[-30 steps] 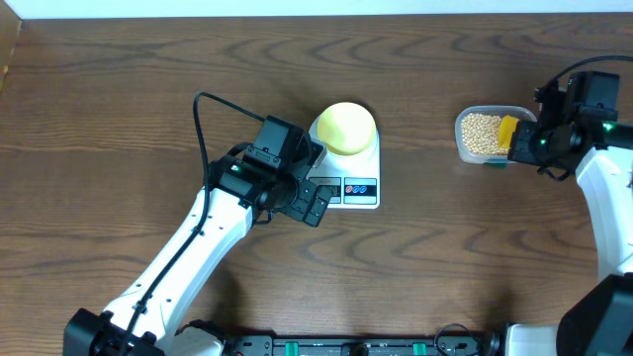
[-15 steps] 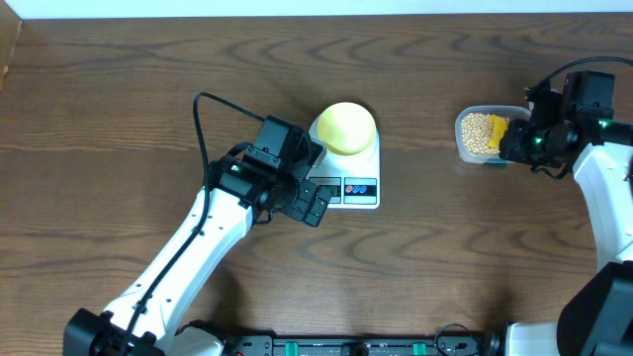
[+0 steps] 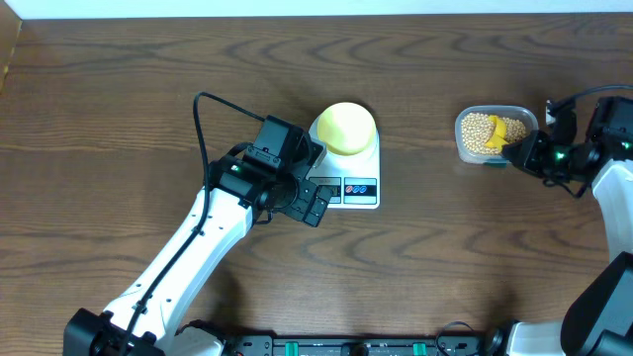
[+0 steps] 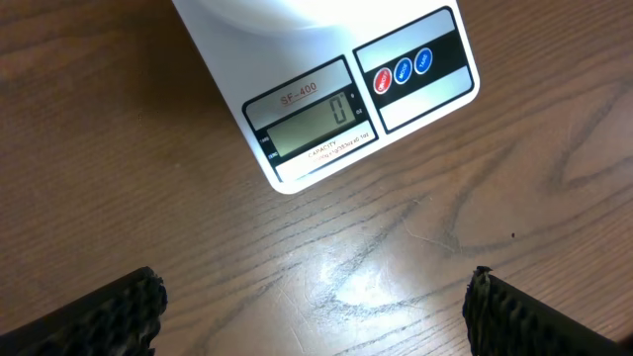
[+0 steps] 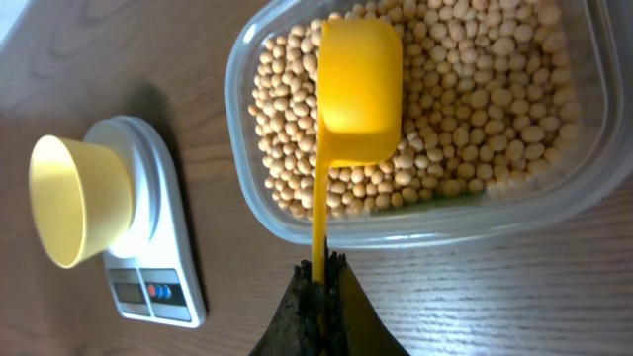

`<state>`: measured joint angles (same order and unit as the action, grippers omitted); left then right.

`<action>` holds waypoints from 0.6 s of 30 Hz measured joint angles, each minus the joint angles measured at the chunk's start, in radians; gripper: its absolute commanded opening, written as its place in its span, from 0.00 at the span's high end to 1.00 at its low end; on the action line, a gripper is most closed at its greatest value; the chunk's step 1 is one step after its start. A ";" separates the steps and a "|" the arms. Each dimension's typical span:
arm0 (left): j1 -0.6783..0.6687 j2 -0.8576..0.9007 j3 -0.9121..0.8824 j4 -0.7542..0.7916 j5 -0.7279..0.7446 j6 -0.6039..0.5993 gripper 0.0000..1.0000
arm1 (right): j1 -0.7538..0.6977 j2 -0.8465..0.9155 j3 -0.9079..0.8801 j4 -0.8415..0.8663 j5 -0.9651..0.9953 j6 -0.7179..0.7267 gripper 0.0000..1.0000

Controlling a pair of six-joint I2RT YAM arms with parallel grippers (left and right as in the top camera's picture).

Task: Scoop item into bowl and weigh 50g on scale
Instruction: 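Dip the scoop into the soybeans with the right gripper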

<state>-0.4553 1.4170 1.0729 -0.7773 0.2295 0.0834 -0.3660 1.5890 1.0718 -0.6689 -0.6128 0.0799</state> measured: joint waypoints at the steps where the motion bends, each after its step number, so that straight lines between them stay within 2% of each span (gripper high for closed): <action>1: 0.000 0.000 0.000 0.000 0.000 0.000 0.02 | -0.010 0.000 -0.016 0.019 -0.025 0.014 0.99; 11: 0.000 0.000 0.000 0.000 0.000 0.000 0.02 | -0.024 0.001 -0.061 0.066 -0.124 0.156 0.99; 18: 0.000 0.000 0.000 0.000 0.000 0.000 0.02 | -0.029 0.002 -0.061 0.068 -0.155 0.206 0.99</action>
<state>-0.4553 1.4170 1.0729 -0.7773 0.2295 0.0834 -0.3954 1.5906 1.0103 -0.6006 -0.7681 0.2859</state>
